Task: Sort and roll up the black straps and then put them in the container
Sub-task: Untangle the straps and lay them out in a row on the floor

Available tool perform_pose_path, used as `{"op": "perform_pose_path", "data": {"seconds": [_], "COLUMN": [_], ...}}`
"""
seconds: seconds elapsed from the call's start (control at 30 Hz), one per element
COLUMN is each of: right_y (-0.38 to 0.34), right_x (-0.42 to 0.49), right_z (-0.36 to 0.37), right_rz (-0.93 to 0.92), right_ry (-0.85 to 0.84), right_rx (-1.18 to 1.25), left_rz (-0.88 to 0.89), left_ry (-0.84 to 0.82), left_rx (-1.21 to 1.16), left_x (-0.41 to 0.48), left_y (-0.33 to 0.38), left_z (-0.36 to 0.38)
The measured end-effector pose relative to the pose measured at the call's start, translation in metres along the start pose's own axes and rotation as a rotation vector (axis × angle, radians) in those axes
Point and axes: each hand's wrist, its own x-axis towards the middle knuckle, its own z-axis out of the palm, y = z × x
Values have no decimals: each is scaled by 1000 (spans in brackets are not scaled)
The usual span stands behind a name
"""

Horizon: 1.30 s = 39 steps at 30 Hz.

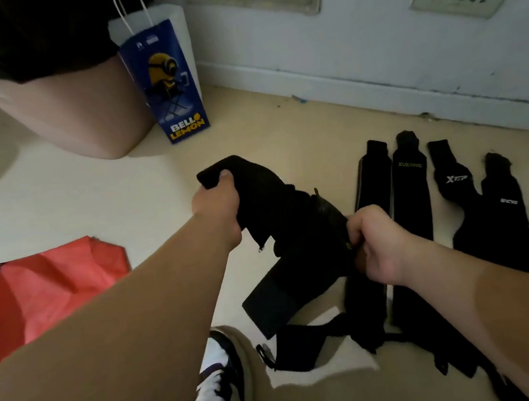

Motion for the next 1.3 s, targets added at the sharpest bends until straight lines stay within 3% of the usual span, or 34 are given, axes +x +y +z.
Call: {"op": "perform_pose_path", "data": {"seconds": [0.17,0.37,0.6,0.73,0.87,1.03,1.13,1.3], "right_y": [-10,-39,-57,-55,-42,-36,-40,-43], "right_x": [-74,-174,-265,-297,-308,-303,-304,-294], "right_z": [14,38,45,40,37,35,29,17], "right_rz": [-75,-280,-557,-652,-672,-646,-628,-617], "right_ry": [-68,-128,-242,-386,-504,-463,-384,-235], "right_rx": [67,-73,-214,-136,-78,-78,-56,-172], "left_rz": [260,376,459,694,738,647,599,449], "left_ry": [-76,-256,-385,-685,-837,-869,-776,-740], "left_rx": [374,999,1321,1235,1166,1219,1259,1112], "left_x": [-62,-132,-196,-248,-259,-261,-262,-257], "left_y": [70,127,146,144,120,109,123,137], "left_z": [-15,-59,-62,-51,-47,-41,-40,-57]}}
